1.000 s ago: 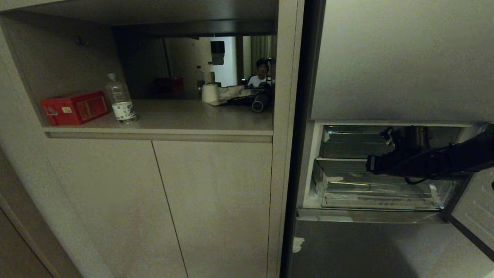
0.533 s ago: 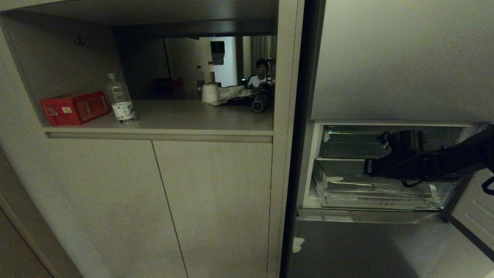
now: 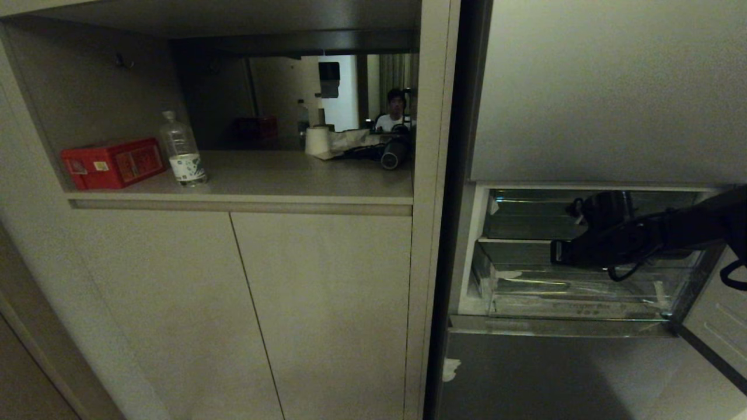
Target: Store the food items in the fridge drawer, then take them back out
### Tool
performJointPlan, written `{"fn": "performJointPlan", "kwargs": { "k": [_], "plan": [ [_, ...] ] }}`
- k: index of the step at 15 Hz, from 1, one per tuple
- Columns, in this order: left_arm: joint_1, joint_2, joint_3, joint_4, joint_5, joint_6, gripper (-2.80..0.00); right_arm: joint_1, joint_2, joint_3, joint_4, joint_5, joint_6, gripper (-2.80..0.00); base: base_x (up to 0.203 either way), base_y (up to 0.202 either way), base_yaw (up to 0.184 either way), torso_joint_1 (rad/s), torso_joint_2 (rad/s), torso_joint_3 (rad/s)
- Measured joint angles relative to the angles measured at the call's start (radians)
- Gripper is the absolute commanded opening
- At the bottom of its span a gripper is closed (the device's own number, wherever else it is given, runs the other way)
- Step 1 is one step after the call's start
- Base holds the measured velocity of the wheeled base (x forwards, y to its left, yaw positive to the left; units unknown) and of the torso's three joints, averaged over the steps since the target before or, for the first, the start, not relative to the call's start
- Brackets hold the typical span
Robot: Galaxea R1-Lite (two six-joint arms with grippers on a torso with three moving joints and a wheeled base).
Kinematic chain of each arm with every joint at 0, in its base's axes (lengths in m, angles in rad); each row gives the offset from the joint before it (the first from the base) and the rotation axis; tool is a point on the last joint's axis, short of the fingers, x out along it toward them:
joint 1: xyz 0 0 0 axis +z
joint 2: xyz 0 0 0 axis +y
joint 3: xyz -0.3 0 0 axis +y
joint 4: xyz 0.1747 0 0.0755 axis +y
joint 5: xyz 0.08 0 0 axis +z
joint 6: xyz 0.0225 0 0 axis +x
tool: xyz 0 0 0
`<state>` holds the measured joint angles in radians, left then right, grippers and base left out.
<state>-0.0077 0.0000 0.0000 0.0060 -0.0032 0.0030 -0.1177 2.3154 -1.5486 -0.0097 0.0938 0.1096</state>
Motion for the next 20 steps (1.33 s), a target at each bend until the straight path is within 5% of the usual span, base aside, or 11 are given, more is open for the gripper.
{"fn": "performJointPlan", "kwargs": {
  "k": [9,20],
  "plan": [
    [0.000,0.000,0.000,0.000,0.000,0.000,-2.80,-0.026,-0.043,-0.086,0.307,-0.057,-0.012,-2.80,0.000,0.000,0.000,0.000,0.00,0.000],
    [0.000,0.000,0.000,0.000,0.000,0.000,-2.80,-0.068,-0.120,0.053,0.365,-0.058,-0.073,-2.80,0.000,0.000,0.000,0.000,0.00,0.000]
  ]
}}
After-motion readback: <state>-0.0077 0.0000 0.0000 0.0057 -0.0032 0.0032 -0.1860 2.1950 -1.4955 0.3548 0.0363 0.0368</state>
